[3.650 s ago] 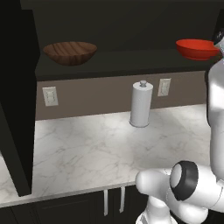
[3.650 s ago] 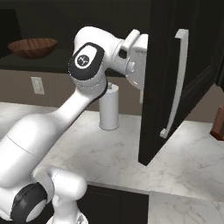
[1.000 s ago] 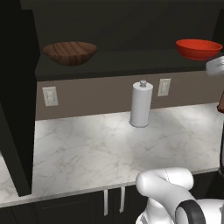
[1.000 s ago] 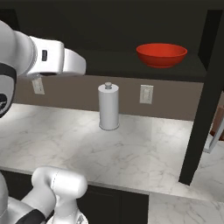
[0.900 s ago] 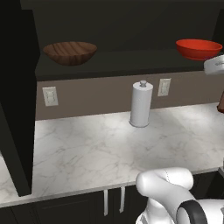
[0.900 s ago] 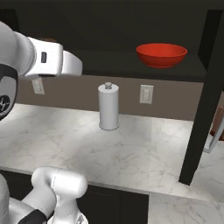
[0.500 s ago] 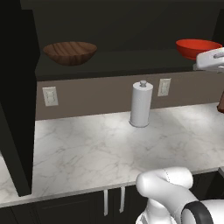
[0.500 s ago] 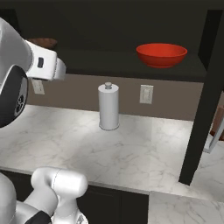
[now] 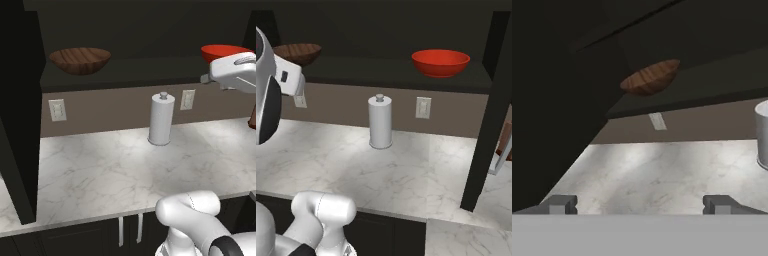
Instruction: Move the bowls from the cabinet to the plates on the dining table.
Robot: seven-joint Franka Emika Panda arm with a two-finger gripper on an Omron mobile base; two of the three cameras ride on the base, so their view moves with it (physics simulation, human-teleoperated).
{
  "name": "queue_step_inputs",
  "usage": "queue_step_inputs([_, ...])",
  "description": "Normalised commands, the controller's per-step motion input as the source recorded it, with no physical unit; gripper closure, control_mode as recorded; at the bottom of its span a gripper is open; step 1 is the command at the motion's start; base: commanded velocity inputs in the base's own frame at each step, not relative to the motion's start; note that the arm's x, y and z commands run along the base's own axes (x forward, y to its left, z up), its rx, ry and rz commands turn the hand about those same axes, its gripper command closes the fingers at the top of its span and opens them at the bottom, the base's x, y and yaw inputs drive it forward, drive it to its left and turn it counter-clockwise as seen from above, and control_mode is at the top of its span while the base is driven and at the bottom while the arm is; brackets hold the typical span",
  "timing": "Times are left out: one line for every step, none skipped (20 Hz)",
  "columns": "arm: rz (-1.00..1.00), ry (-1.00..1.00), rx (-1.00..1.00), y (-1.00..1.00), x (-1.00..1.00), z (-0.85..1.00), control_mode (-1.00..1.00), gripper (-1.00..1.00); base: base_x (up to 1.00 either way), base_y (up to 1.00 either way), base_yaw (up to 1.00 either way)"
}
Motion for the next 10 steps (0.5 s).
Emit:
queue_step_inputs([0.06,0.12,0.0,0.44,-0.09,0.0,-1.0,-1.0,0.0,0.0,0.0])
queue_step_inputs([0.05,0.11,0.0,0.39,-0.09,0.0,-1.0,-1.0,0.0,0.0,0.0])
queue_step_inputs([0.03,0.08,0.0,0.28,-0.01,0.0,-1.0,-1.0,0.0,0.0,0.0])
queue_step_inputs([0.01,0.08,0.0,0.17,0.0,0.0,-1.0,-1.0,0.0,0.0,0.0])
queue_step_inputs([0.0,0.08,0.0,0.08,0.0,0.0,-1.0,-1.0,0.0,0.0,0.0])
queue_step_inputs([0.0,0.16,0.0,0.0,0.0,0.0,-1.0,-1.0,0.0,0.0,0.0])
queue_step_inputs([0.0,0.18,0.0,0.0,0.0,0.0,-1.0,-1.0,0.0,0.0,0.0])
queue_step_inputs([0.0,0.18,0.0,0.0,0.0,0.0,-1.0,-1.0,0.0,0.0,0.0])
queue_step_inputs([0.0,0.19,0.01,0.0,0.0,0.0,-1.0,-1.0,0.0,0.0,0.0])
queue_step_inputs([0.0,0.17,0.03,-0.01,0.0,0.0,-1.0,-1.0,0.0,0.0,0.0])
